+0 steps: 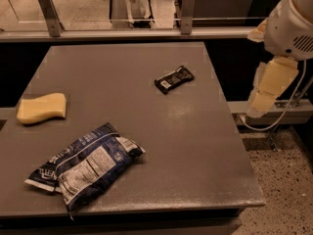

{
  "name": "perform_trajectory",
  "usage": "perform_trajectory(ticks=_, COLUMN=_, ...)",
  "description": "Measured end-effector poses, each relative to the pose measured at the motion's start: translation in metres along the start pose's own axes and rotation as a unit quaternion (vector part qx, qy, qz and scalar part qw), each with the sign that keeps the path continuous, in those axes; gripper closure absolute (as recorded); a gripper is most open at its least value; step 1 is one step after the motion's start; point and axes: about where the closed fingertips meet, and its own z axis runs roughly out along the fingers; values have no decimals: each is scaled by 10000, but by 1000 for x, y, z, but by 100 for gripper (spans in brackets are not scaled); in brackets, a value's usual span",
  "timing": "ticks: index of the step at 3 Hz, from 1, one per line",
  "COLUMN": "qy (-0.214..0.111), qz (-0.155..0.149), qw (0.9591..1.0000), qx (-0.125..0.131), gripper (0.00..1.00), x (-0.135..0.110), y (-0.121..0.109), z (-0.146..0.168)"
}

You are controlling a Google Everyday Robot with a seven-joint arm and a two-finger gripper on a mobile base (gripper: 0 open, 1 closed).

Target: Move rxbar chocolate near blue chip bag

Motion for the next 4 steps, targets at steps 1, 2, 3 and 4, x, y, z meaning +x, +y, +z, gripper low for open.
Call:
perform_trajectory(ticks=1, qy=-528, qz=11, qw=9986, qx=-68, gripper=0, x=-40, y=-30, z=27)
perform_trajectory(ticks=2, qy=-1112, qz=320, qw=9926, qx=-363, gripper=0, x=-74, y=-51, z=71)
perform_trajectory(ticks=3, qy=-1564, qz=627, qw=9830, qx=-726, gripper=0, x=-98, y=-59, z=121)
perform_trajectory(ticks=4, qy=-1801, qz=731, qw=9777, qx=-802, gripper=0, x=-114, y=-67, z=170)
